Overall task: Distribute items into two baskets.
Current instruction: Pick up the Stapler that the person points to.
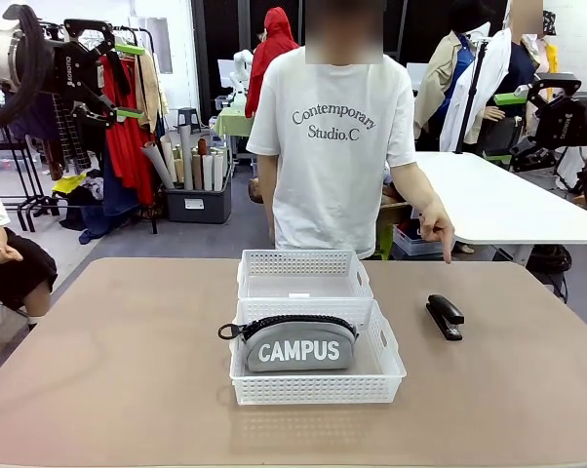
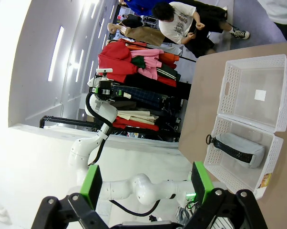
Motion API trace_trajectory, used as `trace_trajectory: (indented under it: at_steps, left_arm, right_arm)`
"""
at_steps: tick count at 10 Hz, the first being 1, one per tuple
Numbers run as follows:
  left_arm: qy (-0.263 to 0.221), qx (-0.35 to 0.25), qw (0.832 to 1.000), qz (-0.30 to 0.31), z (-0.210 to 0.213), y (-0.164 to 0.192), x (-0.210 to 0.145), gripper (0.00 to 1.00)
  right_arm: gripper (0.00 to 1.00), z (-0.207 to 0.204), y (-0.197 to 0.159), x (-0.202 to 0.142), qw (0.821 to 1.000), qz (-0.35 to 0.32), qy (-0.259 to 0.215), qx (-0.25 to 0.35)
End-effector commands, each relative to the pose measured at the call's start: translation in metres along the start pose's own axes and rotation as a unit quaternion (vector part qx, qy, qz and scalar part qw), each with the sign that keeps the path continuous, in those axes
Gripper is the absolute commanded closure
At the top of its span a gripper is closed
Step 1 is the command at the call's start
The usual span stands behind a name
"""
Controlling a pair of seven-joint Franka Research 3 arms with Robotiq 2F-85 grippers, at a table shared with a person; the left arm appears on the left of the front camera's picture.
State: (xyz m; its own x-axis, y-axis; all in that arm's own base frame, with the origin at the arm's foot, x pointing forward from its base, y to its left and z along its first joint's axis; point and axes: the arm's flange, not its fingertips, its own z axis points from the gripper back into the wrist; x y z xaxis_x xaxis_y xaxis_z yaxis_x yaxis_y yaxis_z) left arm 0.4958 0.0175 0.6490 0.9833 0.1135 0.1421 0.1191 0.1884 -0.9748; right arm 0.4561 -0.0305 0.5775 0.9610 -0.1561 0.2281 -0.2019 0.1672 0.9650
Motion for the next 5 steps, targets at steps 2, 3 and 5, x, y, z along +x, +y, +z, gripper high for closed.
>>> trace_trajectory:
  at_steps: [2,3,5]
  left_arm:
    - [-0.001,0.001,1.0,-0.001,0.001,-0.0015,-0.0009,0.0]
    - [-0.001,0.001,1.0,-0.001,0.001,-0.0015,-0.0009,0.0]
    - [-0.001,0.001,1.0,-0.001,0.001,-0.0015,-0.0009,0.0]
  right_arm:
    - [0.0,-0.0007,0.0016,-0.0011,1.0,0.001,0.001,-0.001]
    - [0.0,-0.0007,0.0016,-0.0011,1.0,0.001,0.001,-0.001]
    - [0.0,-0.0007,0.0016,-0.0011,1.0,0.001,0.001,-0.001]
